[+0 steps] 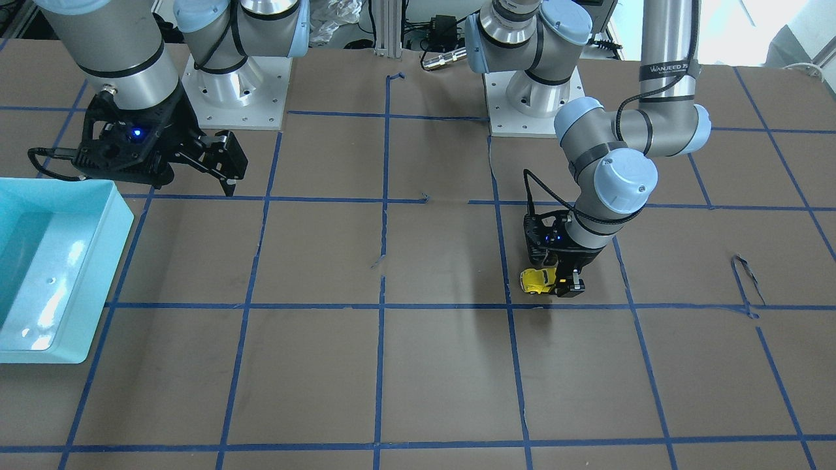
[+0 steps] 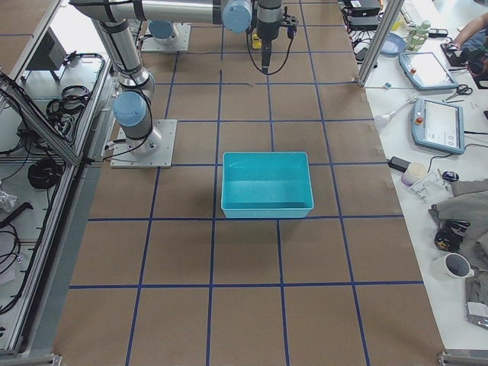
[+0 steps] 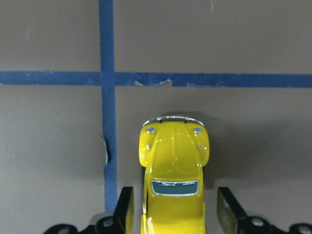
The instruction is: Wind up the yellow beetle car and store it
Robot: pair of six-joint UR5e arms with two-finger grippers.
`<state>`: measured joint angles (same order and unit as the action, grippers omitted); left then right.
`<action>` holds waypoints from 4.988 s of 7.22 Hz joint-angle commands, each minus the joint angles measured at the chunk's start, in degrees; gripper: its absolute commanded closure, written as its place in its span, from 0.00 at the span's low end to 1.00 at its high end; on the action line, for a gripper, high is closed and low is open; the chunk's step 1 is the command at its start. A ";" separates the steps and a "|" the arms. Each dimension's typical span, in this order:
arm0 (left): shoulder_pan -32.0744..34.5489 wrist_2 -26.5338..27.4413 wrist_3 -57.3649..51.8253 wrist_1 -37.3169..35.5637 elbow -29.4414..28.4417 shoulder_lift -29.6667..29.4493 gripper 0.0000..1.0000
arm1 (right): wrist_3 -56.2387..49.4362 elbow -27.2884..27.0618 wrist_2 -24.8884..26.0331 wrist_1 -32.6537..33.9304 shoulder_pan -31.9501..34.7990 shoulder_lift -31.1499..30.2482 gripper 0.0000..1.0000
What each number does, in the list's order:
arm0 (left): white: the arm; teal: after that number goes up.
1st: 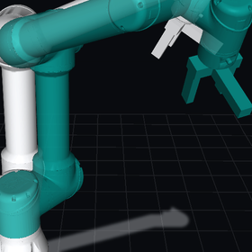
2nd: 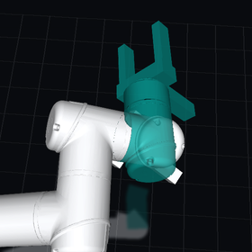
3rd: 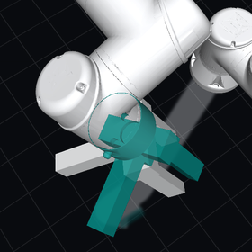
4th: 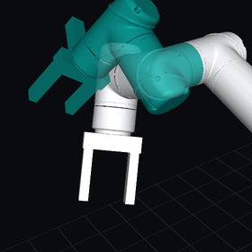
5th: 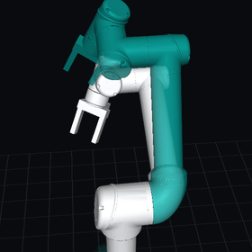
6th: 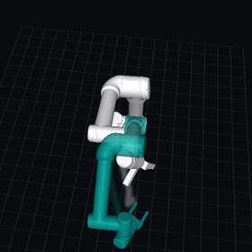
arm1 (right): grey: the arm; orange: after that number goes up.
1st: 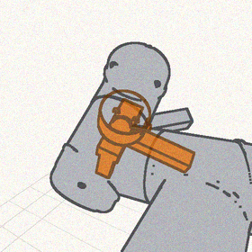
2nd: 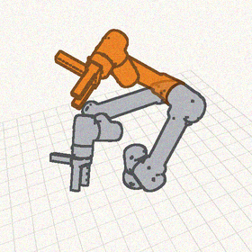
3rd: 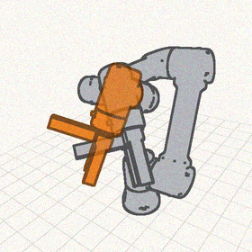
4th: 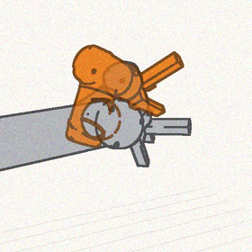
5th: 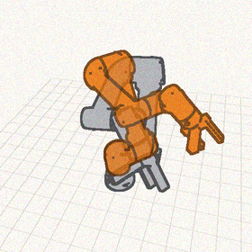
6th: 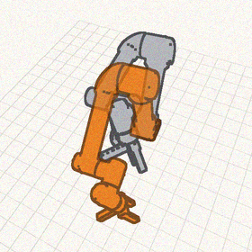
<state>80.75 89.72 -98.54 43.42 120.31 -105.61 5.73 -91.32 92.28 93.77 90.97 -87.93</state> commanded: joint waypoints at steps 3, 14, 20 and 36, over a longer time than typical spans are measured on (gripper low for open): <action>-2.53 -2.09 0.01 -0.09 0.01 -1.26 0.35 | -0.01 0.00 0.09 0.01 0.00 0.04 0.00; -6.12 -2.54 -2.52 -0.18 0.36 -1.44 0.73 | -0.28 -1.14 0.62 1.77 -0.09 -0.75 0.00; -14.12 -2.62 -9.65 -0.18 0.36 -2.23 0.73 | 0.07 -1.41 0.62 1.86 0.00 -0.75 0.00; -19.93 -2.27 -14.32 -1.59 -0.17 -2.32 0.03 | -0.02 -1.41 0.62 2.03 0.09 -0.58 0.00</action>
<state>60.82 87.36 -112.85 41.77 120.15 -107.97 5.64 -92.76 92.90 95.74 90.98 -88.54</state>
